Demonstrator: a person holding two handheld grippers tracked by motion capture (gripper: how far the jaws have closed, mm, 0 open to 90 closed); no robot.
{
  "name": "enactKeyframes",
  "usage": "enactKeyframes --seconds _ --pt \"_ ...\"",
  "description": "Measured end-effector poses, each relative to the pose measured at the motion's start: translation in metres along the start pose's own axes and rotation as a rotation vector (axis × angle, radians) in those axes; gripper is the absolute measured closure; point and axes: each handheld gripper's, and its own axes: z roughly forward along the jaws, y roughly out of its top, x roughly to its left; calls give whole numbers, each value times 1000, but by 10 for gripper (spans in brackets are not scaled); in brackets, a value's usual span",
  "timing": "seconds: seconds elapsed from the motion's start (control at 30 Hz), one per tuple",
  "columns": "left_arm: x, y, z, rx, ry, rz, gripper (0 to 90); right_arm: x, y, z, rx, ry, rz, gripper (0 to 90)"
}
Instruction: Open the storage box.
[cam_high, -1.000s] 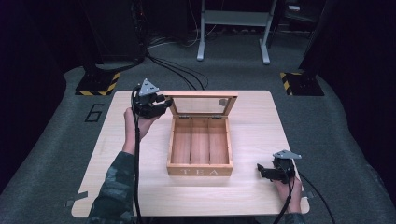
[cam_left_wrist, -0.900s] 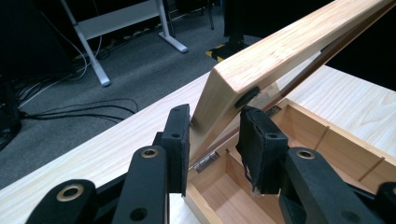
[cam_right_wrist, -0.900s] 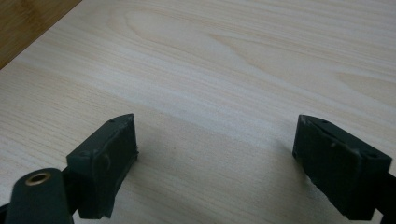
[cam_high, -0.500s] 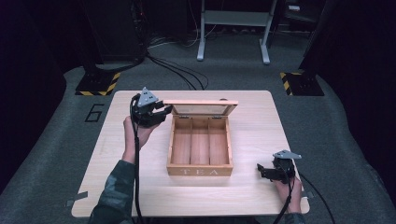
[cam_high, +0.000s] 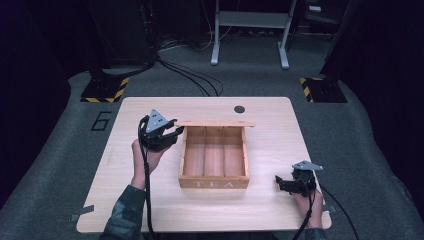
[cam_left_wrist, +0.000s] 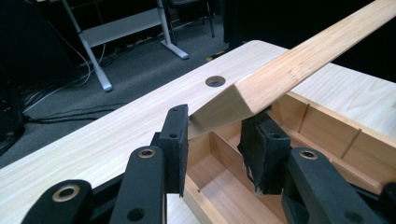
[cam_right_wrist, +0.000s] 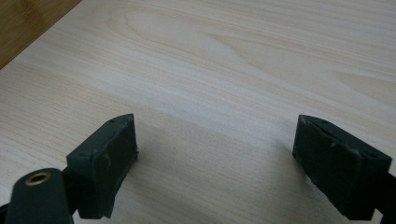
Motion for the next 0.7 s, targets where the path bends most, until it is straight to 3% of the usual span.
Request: enactKeyframes --seconds 0.27,0.7 --pt "-11 -19 -5 -17 -4 -8 598 0 0 0 0 -1 -1 131" --pt "-32 -50 -7 5 15 6 520 0 0 0 1 0 -5 131"
